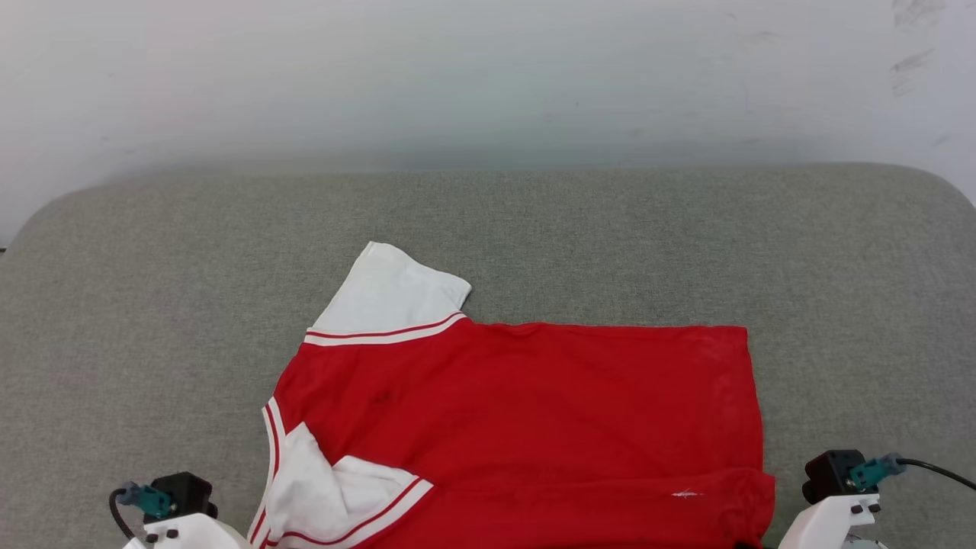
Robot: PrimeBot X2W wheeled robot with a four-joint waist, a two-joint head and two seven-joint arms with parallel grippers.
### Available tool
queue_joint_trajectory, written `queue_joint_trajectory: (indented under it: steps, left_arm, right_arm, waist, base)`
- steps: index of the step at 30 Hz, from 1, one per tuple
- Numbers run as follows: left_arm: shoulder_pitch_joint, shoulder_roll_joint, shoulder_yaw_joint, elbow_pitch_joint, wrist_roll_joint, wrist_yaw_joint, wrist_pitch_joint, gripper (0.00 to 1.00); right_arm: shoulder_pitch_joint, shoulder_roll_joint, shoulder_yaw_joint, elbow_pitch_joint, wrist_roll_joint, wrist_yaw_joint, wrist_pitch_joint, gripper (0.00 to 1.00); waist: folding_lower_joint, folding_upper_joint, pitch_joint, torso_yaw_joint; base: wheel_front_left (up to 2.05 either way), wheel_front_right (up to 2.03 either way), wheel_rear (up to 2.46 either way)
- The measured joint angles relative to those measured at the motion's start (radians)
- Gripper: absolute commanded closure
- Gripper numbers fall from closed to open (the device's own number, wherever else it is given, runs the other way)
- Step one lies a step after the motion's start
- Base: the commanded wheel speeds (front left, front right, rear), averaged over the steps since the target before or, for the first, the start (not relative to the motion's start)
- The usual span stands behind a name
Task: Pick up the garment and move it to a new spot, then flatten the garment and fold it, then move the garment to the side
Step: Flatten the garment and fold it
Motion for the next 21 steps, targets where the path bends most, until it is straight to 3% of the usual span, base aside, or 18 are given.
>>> queue_joint_trajectory:
  steps: [1,2,3,4,5,6,7,15,21]
  left_arm:
    - [-0.003,-0.012,-0.002,0.017,-0.001,-0.009,-0.007,1.00]
    - [-0.006,-0.022,-0.005,0.035,-0.008,-0.017,-0.006,1.00]
    - [-0.011,-0.032,-0.008,0.053,-0.011,-0.024,-0.008,0.91]
    - [-0.019,-0.042,-0.009,0.067,-0.010,-0.028,-0.018,0.50]
    - [-0.030,-0.048,-0.009,0.082,-0.010,-0.035,-0.024,0.50]
    - [-0.040,-0.052,-0.009,0.091,-0.010,-0.041,-0.026,0.07]
    - [-0.048,-0.057,-0.009,0.101,-0.009,-0.043,-0.032,0.00]
    - [-0.103,-0.058,-0.001,0.113,0.045,-0.056,-0.102,0.00]
    - [-0.165,-0.048,-0.006,0.091,0.121,-0.060,-0.164,0.00]
  right_arm:
    - [0.004,0.006,-0.004,0.004,-0.007,0.000,-0.012,0.86]
    - [0.005,0.015,-0.012,0.012,-0.010,0.000,-0.023,0.56]
    - [0.005,0.023,-0.018,0.021,-0.010,0.000,-0.031,0.00]
    - [0.005,0.029,-0.021,0.026,-0.013,0.000,-0.048,0.00]
    - [0.005,0.036,-0.023,0.029,-0.016,0.000,-0.069,0.00]
    - [0.004,0.042,-0.026,0.033,-0.015,0.000,-0.083,0.00]
    - [0.004,0.046,-0.025,0.037,-0.016,0.000,-0.100,0.00]
    - [-0.008,0.063,-0.070,0.006,-0.098,0.000,-0.344,0.00]
    - [-0.027,0.116,-0.139,-0.064,-0.197,0.000,-0.498,0.00]
  waist:
    - [0.0000,0.0000,0.001,0.000]
    - [0.0000,0.0000,0.004,0.000]
    - [0.0000,0.0000,0.006,0.000]
    - [0.0001,0.0000,0.008,-0.001]
    - [0.0000,0.0000,0.009,-0.001]
    - [0.0000,0.0000,0.010,-0.001]
    - [0.0000,0.0000,0.010,-0.002]
    - [0.0000,0.0000,-0.004,-0.002]
    - [0.0001,0.0000,-0.019,-0.007]
  base:
    - [0.00,0.00,0.00]
    - [0.00,0.00,0.00]
    - [0.00,0.00,0.00]
    - [0.00,0.00,0.00]
    - [0.00,0.00,0.00]
    - [0.00,0.00,0.00]
    - [0.00,0.00,0.00]
    - [0.00,0.00,0.00]
    - [0.00,0.00,0.00]
